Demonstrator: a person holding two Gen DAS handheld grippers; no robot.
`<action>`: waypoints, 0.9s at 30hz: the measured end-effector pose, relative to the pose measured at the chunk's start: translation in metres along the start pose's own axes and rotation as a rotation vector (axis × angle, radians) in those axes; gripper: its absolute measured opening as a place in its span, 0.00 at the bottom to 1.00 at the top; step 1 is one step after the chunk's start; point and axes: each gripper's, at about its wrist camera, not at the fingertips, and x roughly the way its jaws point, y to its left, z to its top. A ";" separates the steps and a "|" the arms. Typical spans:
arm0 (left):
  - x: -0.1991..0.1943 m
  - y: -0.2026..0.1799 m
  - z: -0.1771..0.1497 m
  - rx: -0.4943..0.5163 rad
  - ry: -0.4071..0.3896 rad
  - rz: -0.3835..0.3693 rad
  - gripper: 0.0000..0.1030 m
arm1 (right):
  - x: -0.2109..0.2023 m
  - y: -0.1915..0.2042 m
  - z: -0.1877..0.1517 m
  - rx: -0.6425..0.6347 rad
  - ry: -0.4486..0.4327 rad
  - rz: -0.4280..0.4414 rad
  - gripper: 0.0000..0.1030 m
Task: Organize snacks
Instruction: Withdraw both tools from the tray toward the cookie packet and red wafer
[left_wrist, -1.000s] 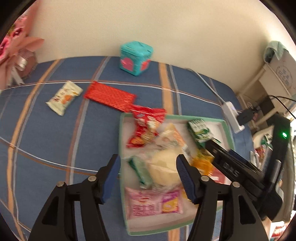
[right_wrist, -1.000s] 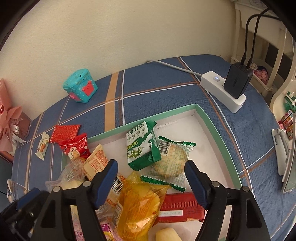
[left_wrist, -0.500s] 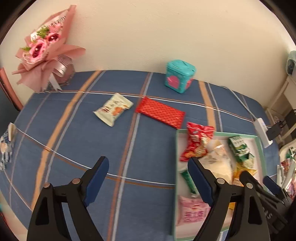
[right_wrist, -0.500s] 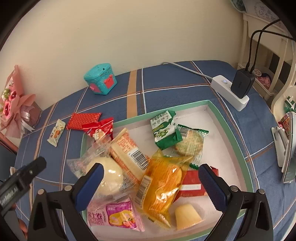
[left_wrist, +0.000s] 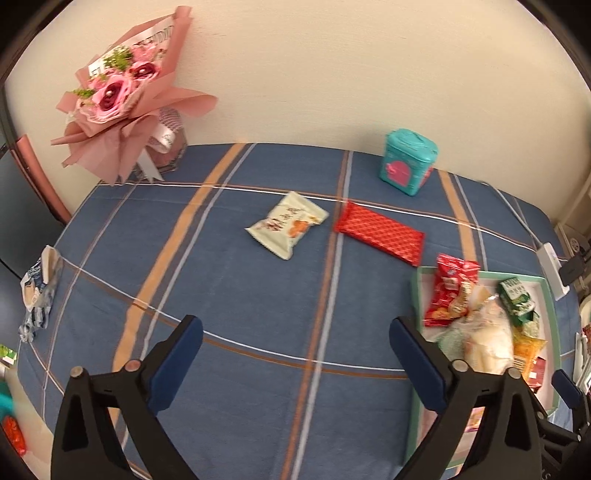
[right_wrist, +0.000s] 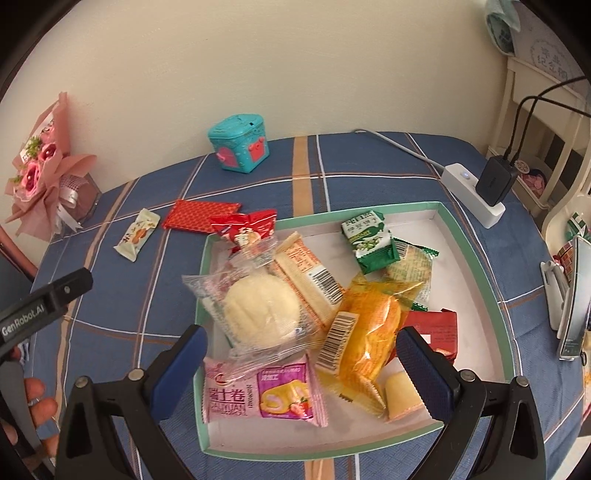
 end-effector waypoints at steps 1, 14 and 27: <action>0.001 0.005 0.001 -0.002 0.004 0.008 0.99 | -0.001 0.003 -0.001 -0.004 0.000 0.004 1.00; 0.008 0.075 0.012 -0.110 0.000 0.068 0.99 | 0.007 0.051 -0.002 -0.078 0.013 0.017 1.00; 0.036 0.085 0.033 -0.079 0.041 0.025 0.98 | 0.036 0.090 0.035 -0.121 0.061 0.090 1.00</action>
